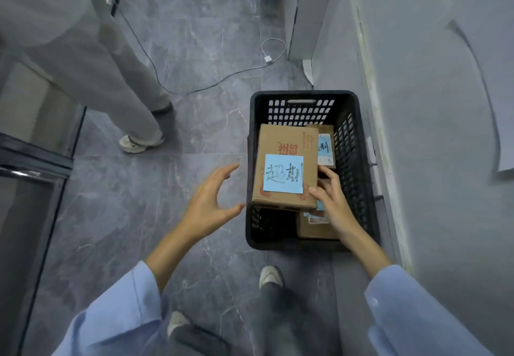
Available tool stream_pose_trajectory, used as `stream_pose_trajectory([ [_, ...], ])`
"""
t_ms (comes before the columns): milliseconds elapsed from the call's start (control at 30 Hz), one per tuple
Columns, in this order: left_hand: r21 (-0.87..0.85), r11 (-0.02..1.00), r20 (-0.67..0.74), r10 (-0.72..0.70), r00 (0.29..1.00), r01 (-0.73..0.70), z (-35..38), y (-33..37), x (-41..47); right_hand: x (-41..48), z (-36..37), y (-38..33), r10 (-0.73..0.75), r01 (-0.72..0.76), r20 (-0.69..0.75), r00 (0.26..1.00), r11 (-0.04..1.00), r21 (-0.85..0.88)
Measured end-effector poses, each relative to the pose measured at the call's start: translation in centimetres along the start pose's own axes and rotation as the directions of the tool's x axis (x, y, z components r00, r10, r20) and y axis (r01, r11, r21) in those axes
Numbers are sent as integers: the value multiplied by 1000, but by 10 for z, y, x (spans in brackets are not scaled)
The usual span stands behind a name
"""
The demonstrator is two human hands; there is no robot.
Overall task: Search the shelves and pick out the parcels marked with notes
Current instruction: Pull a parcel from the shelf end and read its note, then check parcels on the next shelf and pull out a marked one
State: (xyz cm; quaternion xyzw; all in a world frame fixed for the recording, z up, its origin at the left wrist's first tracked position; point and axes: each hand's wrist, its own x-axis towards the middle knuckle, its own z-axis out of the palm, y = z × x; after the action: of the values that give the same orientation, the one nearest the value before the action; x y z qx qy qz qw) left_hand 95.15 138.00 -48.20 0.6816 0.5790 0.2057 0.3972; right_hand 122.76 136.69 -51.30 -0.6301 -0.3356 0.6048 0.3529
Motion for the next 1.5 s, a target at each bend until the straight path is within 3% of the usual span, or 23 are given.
stream_pose_trajectory([
  [200, 373, 927, -4, 30, 1000, -26, 15, -23, 35, 47, -37, 43, 69, -70, -44, 997, 997, -20],
  [333, 483, 875, -22, 46, 999, -30, 23, -40, 62, 98, -38, 63, 100, -101, -54, 994, 994, -29],
  [800, 532, 846, -61, 4, 998, 29, 33, -82, 119, 267, 1, 90, 79, -80, -22, 997, 994, -72],
  [1000, 548, 836, -39, 3, 999, 18, 38, -91, 121, 289, 2, 106, 47, -47, -5, 999, 993, -107],
  [1200, 546, 838, -46, 6, 999, 20, 34, -83, 119, 269, -5, 95, -16, -3, -79, 997, 971, -237],
  [1333, 540, 841, -61, 2, 998, 32, 25, -73, 112, 239, -10, 74, -151, 109, -34, 988, 835, -540],
  [1500, 545, 834, -115, -29, 993, 87, 0, -59, 89, 198, 2, 30, -279, 240, 109, 954, 493, -836],
])
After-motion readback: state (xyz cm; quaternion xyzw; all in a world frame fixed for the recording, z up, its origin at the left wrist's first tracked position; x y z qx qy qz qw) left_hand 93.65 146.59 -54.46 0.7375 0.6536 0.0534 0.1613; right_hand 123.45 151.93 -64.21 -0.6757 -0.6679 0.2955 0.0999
